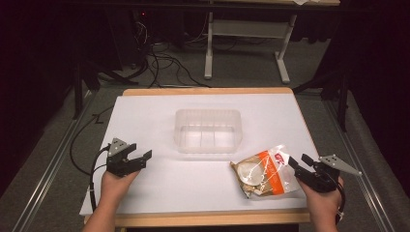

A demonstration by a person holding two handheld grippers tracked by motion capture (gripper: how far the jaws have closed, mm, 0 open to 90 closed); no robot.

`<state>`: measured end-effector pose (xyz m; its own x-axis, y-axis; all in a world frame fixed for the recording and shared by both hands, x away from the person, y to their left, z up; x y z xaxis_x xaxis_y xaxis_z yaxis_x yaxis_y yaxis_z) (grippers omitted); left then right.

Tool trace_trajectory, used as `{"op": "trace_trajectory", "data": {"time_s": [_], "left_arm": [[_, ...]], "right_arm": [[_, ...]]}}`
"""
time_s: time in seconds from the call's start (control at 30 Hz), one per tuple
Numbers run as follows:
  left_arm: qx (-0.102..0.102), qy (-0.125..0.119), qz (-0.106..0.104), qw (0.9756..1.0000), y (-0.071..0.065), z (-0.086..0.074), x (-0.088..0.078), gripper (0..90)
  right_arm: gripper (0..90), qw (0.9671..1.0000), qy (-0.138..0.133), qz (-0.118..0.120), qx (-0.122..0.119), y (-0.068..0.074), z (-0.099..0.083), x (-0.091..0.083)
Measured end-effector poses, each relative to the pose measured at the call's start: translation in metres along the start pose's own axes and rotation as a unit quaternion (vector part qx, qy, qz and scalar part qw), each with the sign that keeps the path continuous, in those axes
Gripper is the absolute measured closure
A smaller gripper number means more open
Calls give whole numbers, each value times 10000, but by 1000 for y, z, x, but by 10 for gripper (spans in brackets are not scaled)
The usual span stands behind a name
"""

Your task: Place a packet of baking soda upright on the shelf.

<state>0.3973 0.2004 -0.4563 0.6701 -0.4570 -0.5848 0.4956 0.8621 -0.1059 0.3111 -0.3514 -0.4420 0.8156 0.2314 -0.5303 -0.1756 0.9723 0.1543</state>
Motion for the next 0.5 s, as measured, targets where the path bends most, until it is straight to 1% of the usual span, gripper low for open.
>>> {"op": "trace_trajectory", "data": {"time_s": [0.13,0.2,0.33,0.47,0.5], "left_arm": [[-3,8,-7,10000,-1,0,1,303],[25,34,-8,10000,-2,0,1,303],[21,16,-29,10000,-3,0,-1,301],[24,12,-44,10000,-3,0,-1,301],[34,20,-63,10000,-3,0,-1,301]], "right_arm": [[425,10000,28,-6,-13,0,-1,0],[423,10000,8,-14,-12,0,0,-1],[416,10000,0,-4,-10,1,0,-3],[393,10000,78,52,20,2,-2,-2],[371,9999,128,81,57,3,-2,-2]]}}
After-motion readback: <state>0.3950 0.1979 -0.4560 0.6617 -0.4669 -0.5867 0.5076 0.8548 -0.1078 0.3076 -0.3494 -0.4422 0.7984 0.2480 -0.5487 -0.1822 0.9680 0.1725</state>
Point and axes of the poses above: each handheld gripper's, and its own axes: x roughly forward along the jaws, z roughly out of its top, y roughly to its left, the point moved 3 cm from there along x, roughly forward along the jaws, and after that the axes turned 5 degrees about y, right-handed, at the moved point
